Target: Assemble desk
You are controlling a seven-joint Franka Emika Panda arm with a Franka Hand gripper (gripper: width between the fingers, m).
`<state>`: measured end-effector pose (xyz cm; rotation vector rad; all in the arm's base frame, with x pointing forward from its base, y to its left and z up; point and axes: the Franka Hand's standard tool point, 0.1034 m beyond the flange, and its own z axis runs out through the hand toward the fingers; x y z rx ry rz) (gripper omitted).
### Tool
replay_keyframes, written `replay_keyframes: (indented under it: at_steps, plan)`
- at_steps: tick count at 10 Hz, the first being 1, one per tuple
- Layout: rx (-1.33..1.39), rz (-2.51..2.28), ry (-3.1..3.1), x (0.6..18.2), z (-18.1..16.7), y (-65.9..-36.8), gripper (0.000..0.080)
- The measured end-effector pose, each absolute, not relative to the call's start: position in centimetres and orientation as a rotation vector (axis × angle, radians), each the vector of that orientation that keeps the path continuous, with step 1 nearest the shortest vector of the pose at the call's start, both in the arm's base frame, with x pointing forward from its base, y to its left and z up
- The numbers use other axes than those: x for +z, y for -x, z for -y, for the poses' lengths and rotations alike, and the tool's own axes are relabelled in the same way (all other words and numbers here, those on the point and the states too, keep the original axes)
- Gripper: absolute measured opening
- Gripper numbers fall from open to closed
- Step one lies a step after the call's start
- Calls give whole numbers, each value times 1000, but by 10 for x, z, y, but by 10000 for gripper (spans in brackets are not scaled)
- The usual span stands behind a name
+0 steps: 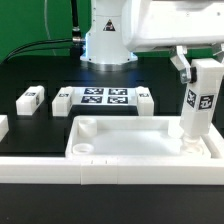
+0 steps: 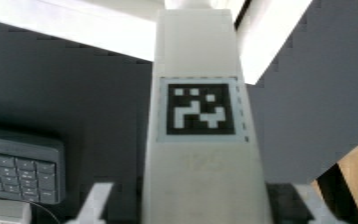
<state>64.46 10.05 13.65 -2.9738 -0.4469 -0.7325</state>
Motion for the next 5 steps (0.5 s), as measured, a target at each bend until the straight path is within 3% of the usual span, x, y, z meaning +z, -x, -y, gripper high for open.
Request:
replay_keyframes:
  at_steps: [5]
  plan:
    - [-721,449,2975,128,-101,-643,290]
